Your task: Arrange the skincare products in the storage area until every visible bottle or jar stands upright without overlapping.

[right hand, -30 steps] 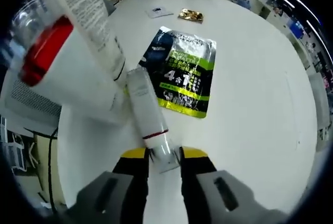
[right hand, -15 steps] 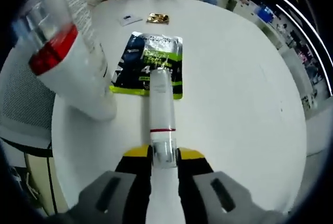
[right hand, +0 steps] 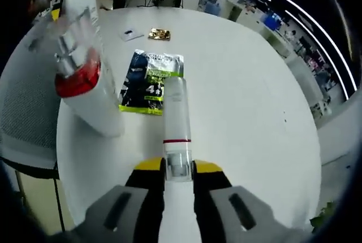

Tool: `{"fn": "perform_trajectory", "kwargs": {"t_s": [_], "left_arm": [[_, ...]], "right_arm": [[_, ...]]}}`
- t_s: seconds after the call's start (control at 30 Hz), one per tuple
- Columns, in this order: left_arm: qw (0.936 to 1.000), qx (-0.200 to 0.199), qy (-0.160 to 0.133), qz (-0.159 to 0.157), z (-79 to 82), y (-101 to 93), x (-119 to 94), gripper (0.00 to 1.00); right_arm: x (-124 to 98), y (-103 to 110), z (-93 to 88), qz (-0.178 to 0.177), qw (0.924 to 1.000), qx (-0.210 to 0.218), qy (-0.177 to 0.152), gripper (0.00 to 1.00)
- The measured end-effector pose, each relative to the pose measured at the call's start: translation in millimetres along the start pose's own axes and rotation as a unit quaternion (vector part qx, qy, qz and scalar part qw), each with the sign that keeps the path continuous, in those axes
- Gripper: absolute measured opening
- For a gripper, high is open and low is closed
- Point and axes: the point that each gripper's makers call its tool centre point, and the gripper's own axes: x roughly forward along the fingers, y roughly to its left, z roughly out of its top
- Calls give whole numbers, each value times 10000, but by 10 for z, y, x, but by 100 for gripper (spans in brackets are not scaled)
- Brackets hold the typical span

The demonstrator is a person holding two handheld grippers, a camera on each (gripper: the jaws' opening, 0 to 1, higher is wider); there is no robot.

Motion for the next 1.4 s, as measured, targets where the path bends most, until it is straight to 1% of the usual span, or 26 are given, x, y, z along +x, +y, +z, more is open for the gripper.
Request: {"fn": "perform_trajectory", "kwargs": {"t_s": [0.23, 0.27, 0.33, 0.37, 0.47, 0.67, 0.87, 0.93, 1.07, 1.2, 1.3, 1.4], "left_arm": [[9999, 119, -25, -88, 52, -65, -15, 95], [9999, 136, -23, -89, 54, -67, -17, 95], [9999, 115, -35, -68, 62, -63, -28, 95], [9999, 111, -46, -59, 67, -62, -33, 95], [9999, 109, -51, -56, 73, -70, -45, 95], [9999, 105, -72, -23, 68, -91, -75, 94], [9999, 110, -105, -14, 50, -123, -106, 94], [9999, 92, -134, 2, 57, -123, -123, 94], [9997, 103, -219, -8, 86, -127, -147, 94], [9997, 98, -224, -1, 100, -122, -140, 94], [9995, 165, -249, -69, 134, -153, -124, 94], [9992, 222, -295, -123, 176, -183, -113, 94]], "right_arm": [[-225, -4, 174, -334, 9991, 16, -244, 18], [-276, -2, 245, -388, 9986, 1, -365, 18], [-340, -17, 324, -506, 9976, -40, -467, 18], [-352, -63, 350, -584, 9970, -40, -512, 18], [-483, -85, 508, -745, 9940, -40, -803, 18], [-650, -75, 645, -973, 9900, -96, -1017, 18], [-828, 8, 746, -1158, 9861, -159, -1180, 18], [-880, 19, 770, -1223, 9846, -133, -1241, 18], [-1015, 118, 856, -1379, 9806, -165, -1386, 18], [-1104, 187, 906, -1432, 9785, -232, -1469, 18], [-1186, 248, 953, -1456, 9771, -231, -1533, 18], [-1243, 338, 1001, -1439, 9773, -371, -1508, 18]]}}
